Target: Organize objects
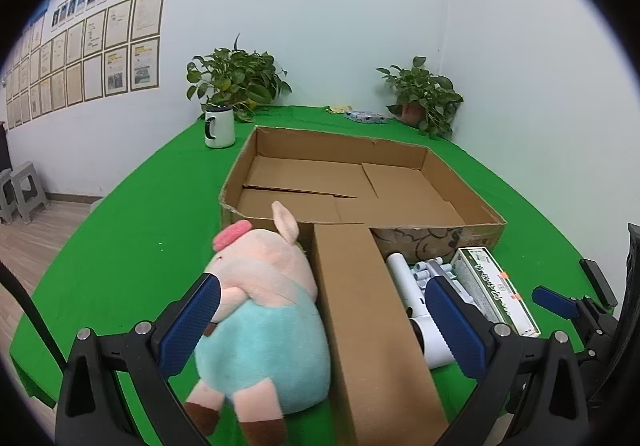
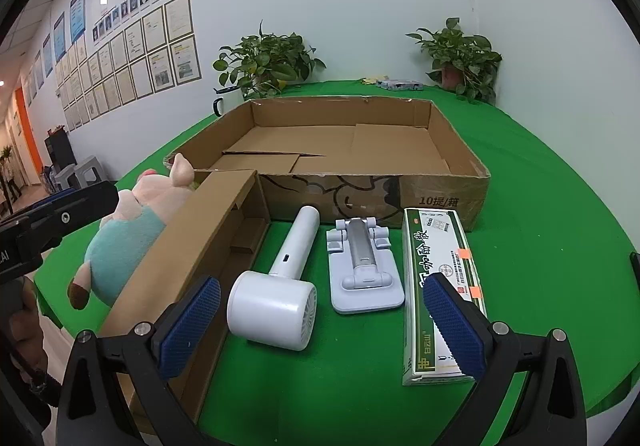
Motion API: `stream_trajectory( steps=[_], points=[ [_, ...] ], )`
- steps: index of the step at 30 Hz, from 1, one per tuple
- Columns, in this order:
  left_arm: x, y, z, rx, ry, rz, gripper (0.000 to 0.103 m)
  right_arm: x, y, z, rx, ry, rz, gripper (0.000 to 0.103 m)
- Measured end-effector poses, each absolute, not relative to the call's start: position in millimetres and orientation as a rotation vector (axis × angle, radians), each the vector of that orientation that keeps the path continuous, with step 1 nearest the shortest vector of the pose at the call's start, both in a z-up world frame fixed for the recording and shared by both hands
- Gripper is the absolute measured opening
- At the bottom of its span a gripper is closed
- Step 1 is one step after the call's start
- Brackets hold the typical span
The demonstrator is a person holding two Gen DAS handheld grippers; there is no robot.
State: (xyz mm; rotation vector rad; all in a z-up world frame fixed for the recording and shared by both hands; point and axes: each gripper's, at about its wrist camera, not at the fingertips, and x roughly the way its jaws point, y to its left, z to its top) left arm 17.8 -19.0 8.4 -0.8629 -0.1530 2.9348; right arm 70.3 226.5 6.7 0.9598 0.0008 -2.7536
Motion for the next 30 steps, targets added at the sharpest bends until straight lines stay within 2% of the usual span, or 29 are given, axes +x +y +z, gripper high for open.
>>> stream_trajectory(
  steps=[8, 16, 18, 21, 23, 25, 30],
  points=[
    [20.9, -47.8, 2.3, -0.89, -0.22, 2.919, 0.102, 70.0, 213.8, 12.3, 0.857, -0.07, -2.622, 0.102],
    [5.5, -71.0, -50.5, -1.111, -0.347, 2.774, 0.102, 66.3, 186.6, 30.3, 0.746, -0.158, -2.37, 0.102],
    [-1.1, -75.7, -64.5, -1.171, -0.405, 2.726, 0.091, 63.4, 179.3, 31.2, 0.754, -0.163, -2.345, 0.102],
    [-2.2, -84.5, -72.1, -1.152, -0.498, 2.68, 0.083, 59.6, 167.1, 31.6, 0.775, -0.147, -2.335, 0.102],
    [-1.0, -85.5, -69.8, -1.141, -0.476, 2.684, 0.073, 58.7, 159.0, 32.3, 0.784, -0.132, -2.328, 0.102],
    [3.5, -88.6, -65.7, -1.125, -0.461, 2.699, 0.068, 56.9, 149.5, 33.1, 0.801, -0.114, -2.322, 0.102],
    [23.5, -89.7, -48.2, -1.075, -0.246, 2.853, 0.063, 42.4, 123.3, 34.5, 0.864, -0.107, -2.27, 0.102]
  ],
)
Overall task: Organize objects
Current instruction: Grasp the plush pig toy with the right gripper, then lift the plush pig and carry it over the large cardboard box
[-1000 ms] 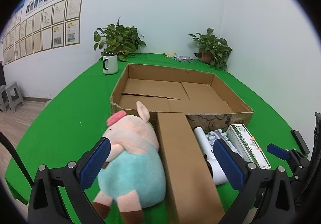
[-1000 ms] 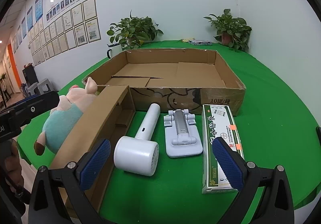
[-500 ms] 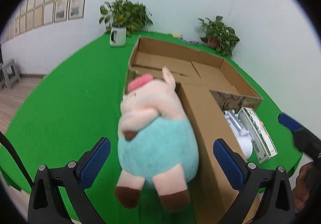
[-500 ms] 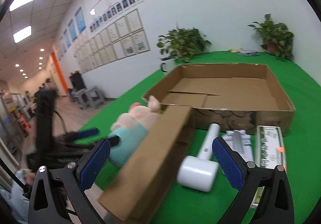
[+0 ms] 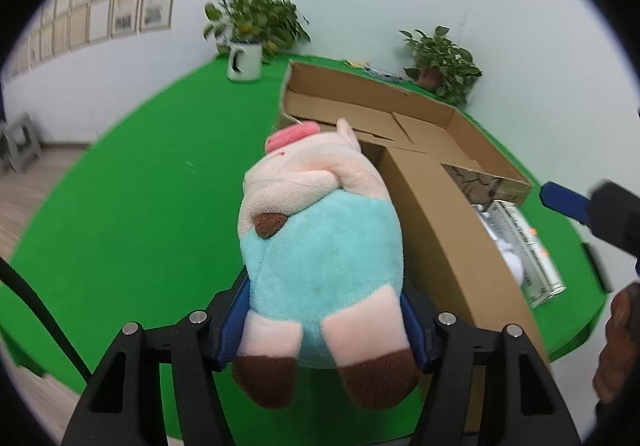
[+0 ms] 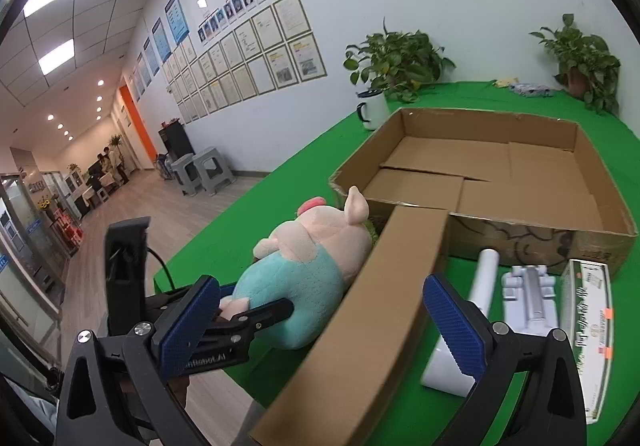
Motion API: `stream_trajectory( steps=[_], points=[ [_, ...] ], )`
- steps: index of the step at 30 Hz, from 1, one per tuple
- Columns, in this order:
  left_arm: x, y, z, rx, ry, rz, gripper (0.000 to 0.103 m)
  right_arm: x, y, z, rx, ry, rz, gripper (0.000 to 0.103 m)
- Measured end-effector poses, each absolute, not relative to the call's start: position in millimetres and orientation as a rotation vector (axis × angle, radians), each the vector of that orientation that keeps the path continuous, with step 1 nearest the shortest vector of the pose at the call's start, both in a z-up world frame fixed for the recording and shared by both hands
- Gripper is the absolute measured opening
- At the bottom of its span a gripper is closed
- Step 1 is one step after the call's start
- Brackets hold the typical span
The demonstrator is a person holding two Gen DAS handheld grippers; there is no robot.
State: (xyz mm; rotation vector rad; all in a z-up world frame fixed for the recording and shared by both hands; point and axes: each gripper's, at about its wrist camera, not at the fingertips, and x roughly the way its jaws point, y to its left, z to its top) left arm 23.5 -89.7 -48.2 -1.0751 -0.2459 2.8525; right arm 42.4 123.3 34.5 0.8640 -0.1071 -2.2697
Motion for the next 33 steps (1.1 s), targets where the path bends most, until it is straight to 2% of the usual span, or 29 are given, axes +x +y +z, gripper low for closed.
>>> stream_trajectory(
  steps=[6, 9, 16, 24, 33],
  points=[
    [59.5, -91.5, -44.5, -1.004, 0.12, 3.005, 0.063, 14.9, 77.0, 25.4, 0.997, -0.139, -2.155, 0.102],
    [65.3, -91.1, -58.0, -1.045, 0.149, 2.974, 0.063, 4.4, 41.3, 16.0, 1.058, -0.125, -2.069, 0.102],
    [78.1, -71.3, -69.9, -0.967, 0.358, 2.995, 0.063, -15.8, -19.7, -15.3, 1.206, -0.04, -1.95, 0.102],
    [73.9, -66.1, -72.7, -0.938, 0.437, 2.992, 0.063, -13.2, -51.0, -39.1, 1.285, 0.144, -1.947, 0.091],
    [72.9, -65.9, -67.3, -0.913, 0.413, 3.021, 0.059, -11.8, -49.1, -37.4, 1.225, 0.144, -1.947, 0.067]
  ],
)
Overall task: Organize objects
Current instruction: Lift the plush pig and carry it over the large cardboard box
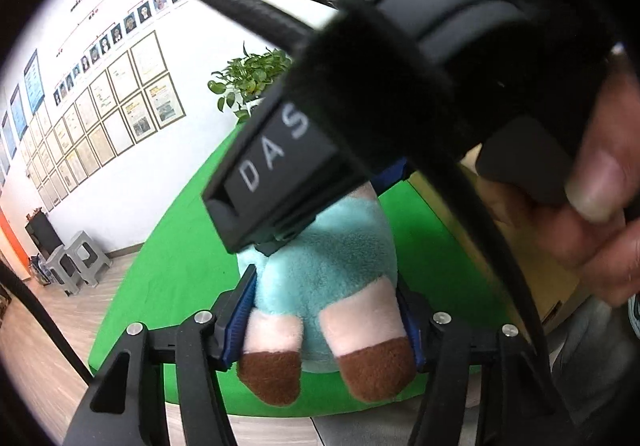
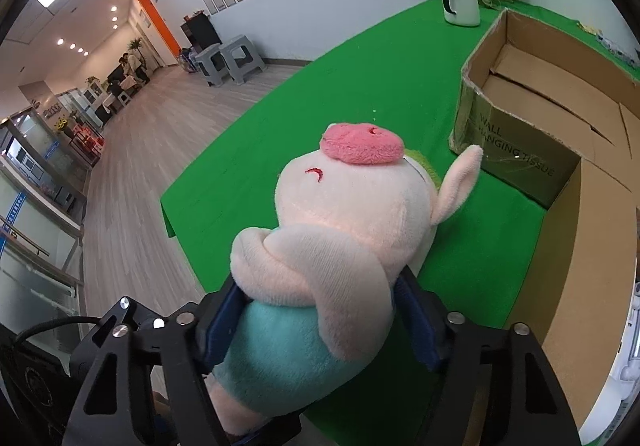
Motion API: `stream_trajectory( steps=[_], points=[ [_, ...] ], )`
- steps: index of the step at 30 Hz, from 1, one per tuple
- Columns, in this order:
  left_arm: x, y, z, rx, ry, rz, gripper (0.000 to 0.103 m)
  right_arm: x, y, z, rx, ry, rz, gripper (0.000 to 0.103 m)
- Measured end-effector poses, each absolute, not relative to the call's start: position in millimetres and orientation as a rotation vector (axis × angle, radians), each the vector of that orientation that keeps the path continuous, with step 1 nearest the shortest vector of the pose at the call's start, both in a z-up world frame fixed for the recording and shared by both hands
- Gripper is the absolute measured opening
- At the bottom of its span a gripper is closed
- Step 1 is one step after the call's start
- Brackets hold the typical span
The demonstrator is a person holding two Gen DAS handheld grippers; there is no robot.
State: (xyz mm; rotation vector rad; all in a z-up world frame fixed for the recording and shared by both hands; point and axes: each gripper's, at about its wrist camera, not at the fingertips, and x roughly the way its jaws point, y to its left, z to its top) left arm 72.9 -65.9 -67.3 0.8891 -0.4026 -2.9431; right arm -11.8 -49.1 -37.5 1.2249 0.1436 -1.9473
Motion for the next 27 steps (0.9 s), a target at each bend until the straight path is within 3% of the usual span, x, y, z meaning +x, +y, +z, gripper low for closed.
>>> stream_trajectory(
  steps=[5, 12, 21, 27],
  points=[
    [73.3, -59.9, -55.9, 0.843, -0.436, -2.934, 0.056, -4.3, -37.7, -26.7, 1.151, 0.117, -1.956, 0.059],
    [61.4, -40.5, -11.5, 0.652, -0.58, -2.964, 0.056, -24.0, -10.3, 17.8, 0.979, 0.033, -2.045, 0.058],
    [11.6, -11.3, 88.9, 0.276, -0.721, -3.078, 0.055, -53.8, 52.1, 150.0, 0.664, 0.0, -2.259, 0.057],
    [-46.6, -8.3, 145.7, 0.217, -0.677, -3.174, 0.055, -92.9, 82.7, 226.6, 0.546, -0.012, -2.361, 0.056]
  ],
)
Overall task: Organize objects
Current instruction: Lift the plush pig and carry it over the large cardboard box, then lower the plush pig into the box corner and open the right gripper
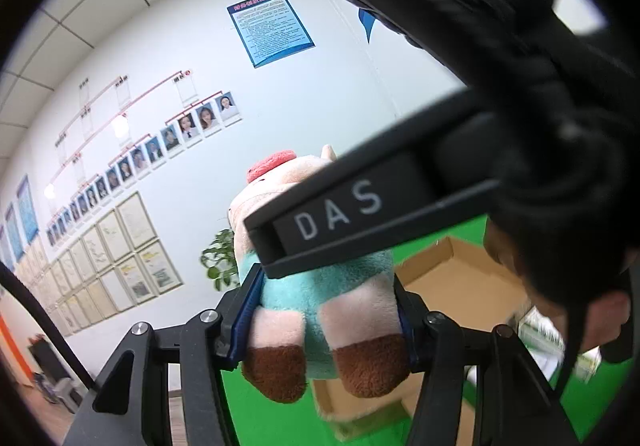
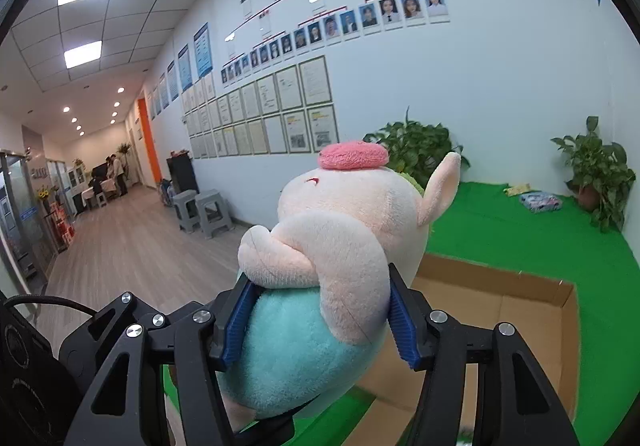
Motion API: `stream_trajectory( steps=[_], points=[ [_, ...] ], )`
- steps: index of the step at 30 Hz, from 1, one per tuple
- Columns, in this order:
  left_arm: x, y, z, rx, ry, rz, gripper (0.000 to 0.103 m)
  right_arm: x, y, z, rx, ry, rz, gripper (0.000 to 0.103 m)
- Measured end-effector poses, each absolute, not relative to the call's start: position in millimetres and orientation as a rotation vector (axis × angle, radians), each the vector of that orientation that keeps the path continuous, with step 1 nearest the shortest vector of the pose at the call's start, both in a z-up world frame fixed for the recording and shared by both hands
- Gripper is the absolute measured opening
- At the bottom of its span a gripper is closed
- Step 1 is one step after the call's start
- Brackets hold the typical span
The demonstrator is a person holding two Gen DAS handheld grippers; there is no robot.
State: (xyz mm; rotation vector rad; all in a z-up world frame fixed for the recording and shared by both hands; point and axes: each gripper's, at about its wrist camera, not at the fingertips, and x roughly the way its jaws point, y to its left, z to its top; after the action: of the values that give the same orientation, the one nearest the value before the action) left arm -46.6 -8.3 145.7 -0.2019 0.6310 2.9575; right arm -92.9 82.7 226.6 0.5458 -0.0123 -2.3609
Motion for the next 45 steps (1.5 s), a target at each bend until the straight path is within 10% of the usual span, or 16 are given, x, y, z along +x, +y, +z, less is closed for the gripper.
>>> stream_trajectory(
  steps=[11, 45],
  points=[
    [-134.8, -22.7, 128.7, -0.362, 0.547, 2.908, 0.055, -222.0, 82.3, 232.3, 0.655, -0.054, -2.393, 0.056],
    [-282.9, -109.6, -104.1, -1.047, 0.406, 2.752, 0.062, -423.5, -15.6, -89.1, 1.293, -0.116, -2.104, 0.058]
  ],
)
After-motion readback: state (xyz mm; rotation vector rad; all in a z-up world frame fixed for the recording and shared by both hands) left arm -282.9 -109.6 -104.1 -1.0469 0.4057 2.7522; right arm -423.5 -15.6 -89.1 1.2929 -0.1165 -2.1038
